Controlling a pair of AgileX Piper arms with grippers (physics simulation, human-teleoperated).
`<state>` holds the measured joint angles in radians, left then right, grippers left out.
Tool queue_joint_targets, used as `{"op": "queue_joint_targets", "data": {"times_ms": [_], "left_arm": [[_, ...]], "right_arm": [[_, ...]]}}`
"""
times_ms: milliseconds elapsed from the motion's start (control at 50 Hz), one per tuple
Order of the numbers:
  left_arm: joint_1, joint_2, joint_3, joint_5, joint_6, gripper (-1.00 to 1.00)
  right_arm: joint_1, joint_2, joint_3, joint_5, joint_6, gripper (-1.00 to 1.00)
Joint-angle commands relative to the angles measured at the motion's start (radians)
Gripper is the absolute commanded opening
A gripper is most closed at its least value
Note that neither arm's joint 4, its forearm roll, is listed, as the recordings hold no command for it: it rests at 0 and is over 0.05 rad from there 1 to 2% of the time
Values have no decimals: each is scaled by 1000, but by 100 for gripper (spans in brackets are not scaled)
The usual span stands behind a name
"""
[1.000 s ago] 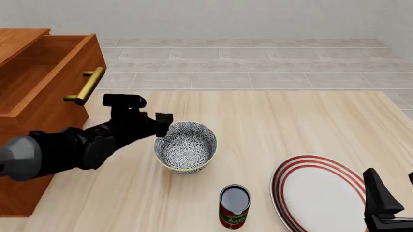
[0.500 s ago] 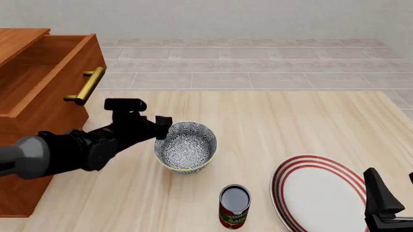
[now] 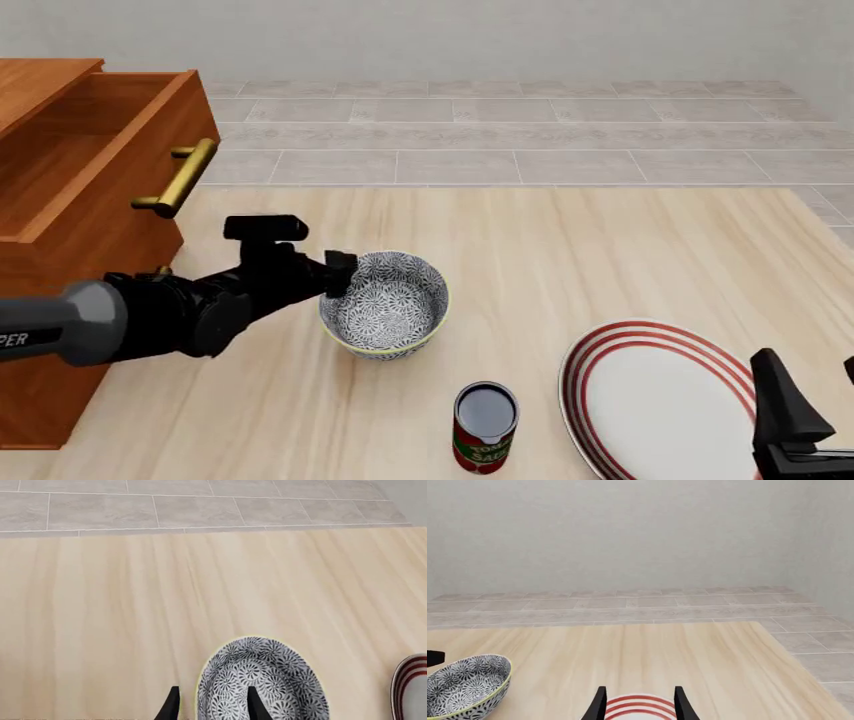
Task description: Put the bowl on top of the cabinet.
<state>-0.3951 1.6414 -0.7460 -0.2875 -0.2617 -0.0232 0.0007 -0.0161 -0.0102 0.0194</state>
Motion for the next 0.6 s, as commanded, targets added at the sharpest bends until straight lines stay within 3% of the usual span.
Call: {"op": "queue_joint_targets", "data": {"times_ms": [20,600], "left_arm": [[-2,31,-3,0,-21,100],[8,76,-3,-14,-45,100]], "right_arm": [[-1,0,2,-3,1,100],[1,0,2,-3,-5,100]]}}
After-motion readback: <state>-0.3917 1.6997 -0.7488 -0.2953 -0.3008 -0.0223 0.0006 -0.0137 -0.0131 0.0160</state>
